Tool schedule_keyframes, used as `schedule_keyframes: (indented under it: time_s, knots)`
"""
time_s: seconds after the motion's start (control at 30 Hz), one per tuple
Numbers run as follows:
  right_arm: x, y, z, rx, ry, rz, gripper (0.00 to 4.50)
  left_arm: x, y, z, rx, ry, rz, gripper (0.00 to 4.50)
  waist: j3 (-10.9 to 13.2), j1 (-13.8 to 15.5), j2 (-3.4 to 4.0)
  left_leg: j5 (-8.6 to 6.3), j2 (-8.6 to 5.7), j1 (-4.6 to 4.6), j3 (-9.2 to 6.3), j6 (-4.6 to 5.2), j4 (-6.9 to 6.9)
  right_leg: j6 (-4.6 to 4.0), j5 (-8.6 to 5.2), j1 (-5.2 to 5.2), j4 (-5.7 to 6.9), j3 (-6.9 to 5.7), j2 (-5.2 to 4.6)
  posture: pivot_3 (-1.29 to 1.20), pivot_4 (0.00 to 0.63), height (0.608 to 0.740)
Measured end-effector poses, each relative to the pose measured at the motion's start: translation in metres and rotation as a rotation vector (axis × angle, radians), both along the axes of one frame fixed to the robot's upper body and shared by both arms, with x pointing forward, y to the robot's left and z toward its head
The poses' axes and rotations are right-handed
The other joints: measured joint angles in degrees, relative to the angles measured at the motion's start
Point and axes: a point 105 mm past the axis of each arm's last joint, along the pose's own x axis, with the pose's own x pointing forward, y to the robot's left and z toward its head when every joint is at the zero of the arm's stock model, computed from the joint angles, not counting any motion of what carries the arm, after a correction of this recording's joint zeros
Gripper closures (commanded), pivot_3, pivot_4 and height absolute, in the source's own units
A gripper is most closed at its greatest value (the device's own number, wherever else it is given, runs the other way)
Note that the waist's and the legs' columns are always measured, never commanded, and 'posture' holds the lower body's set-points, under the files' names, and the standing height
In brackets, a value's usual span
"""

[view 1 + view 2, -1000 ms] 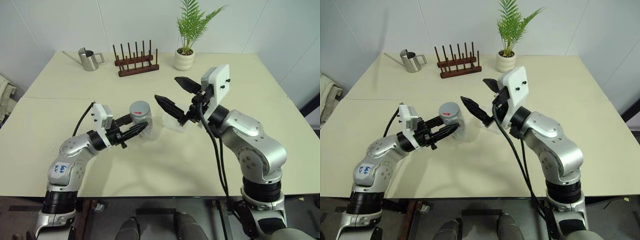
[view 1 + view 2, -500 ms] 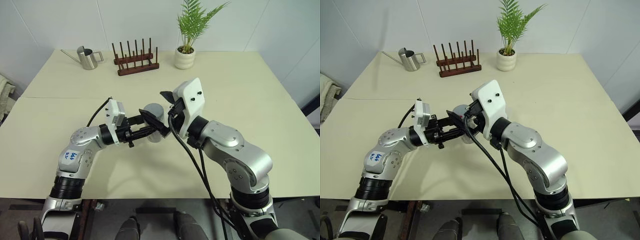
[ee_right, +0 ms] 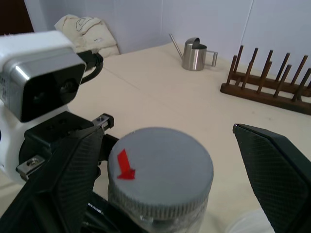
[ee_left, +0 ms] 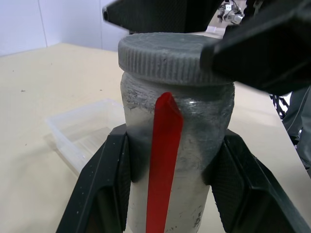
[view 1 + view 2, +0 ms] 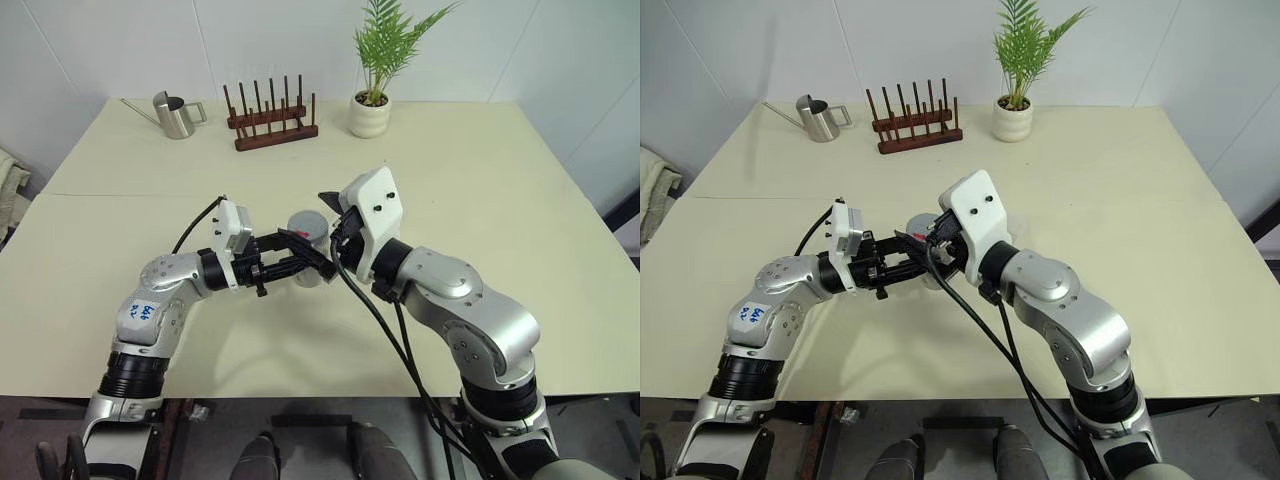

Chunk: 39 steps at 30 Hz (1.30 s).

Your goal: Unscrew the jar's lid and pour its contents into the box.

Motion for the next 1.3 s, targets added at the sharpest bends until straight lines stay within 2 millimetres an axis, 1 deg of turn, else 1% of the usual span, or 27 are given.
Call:
schedule_keyframes:
  time_s: [0.13, 0.47, 0.57, 0.73, 0.93, 1.03, 1.3]
  knots:
    - [-0.001, 0.001, -0.001, -0.007, 0.002, 0.013, 1.93, 0.000, -0.002, 0.000, -0.005, -0.005, 0.001, 2.65, 0.0, 0.0, 0.00, 0.00, 0.00, 0.01, 0.00, 0.00, 0.00, 0.00, 0.00, 0.00, 0.02, 0.00, 0.01, 0.00, 0.150, 0.740]
    - [-0.002, 0.000, 0.001, -0.004, -0.003, 0.038, 1.95, 0.000, -0.005, 0.002, -0.016, -0.013, -0.009, 2.65, 0.0, 0.0, 0.00, 0.00, 0.00, 0.00, 0.00, -0.01, 0.01, 0.00, 0.00, 0.00, 0.02, 0.00, 0.00, 0.00, 0.150, 0.740]
    - [-0.007, -0.003, 0.004, -0.004, -0.006, 0.103, 1.95, -0.003, -0.006, 0.005, -0.010, -0.021, -0.052, 2.65, 0.0, 0.0, 0.00, 0.00, 0.00, 0.00, 0.00, 0.00, 0.00, 0.00, 0.00, 0.00, 0.02, 0.00, 0.01, 0.00, 0.150, 0.740]
    - [-0.020, -0.007, 0.010, -0.052, -0.037, 0.258, 1.95, -0.013, -0.005, 0.012, 0.016, -0.043, -0.161, 2.65, 0.0, 0.0, 0.00, 0.00, 0.00, 0.01, 0.00, 0.00, 0.00, 0.01, 0.00, 0.00, 0.02, -0.01, 0.01, 0.00, 0.150, 0.740]
    - [-0.027, -0.008, 0.015, -0.067, -0.052, 0.391, 1.95, -0.020, -0.004, 0.018, 0.010, -0.032, -0.261, 2.65, 0.0, 0.0, 0.00, 0.01, 0.00, 0.01, 0.00, 0.00, 0.02, 0.01, 0.00, 0.00, 0.04, -0.01, 0.01, 0.00, 0.150, 0.740]
    - [-0.031, -0.008, 0.020, -0.062, -0.077, 0.440, 1.95, -0.024, -0.004, 0.023, -0.004, -0.032, -0.305, 2.65, 0.0, 0.0, 0.00, 0.01, 0.00, 0.01, 0.00, 0.00, 0.02, 0.02, -0.01, 0.00, 0.03, -0.02, 0.01, 0.00, 0.150, 0.740]
    - [-0.042, -0.009, 0.019, -0.081, -0.091, 0.548, 1.95, -0.033, -0.004, 0.025, 0.033, -0.049, -0.410, 2.65, 0.0, 0.0, 0.00, 0.01, 0.00, 0.01, 0.00, 0.00, 0.03, 0.02, -0.02, 0.00, 0.07, -0.02, 0.01, 0.00, 0.150, 0.740]
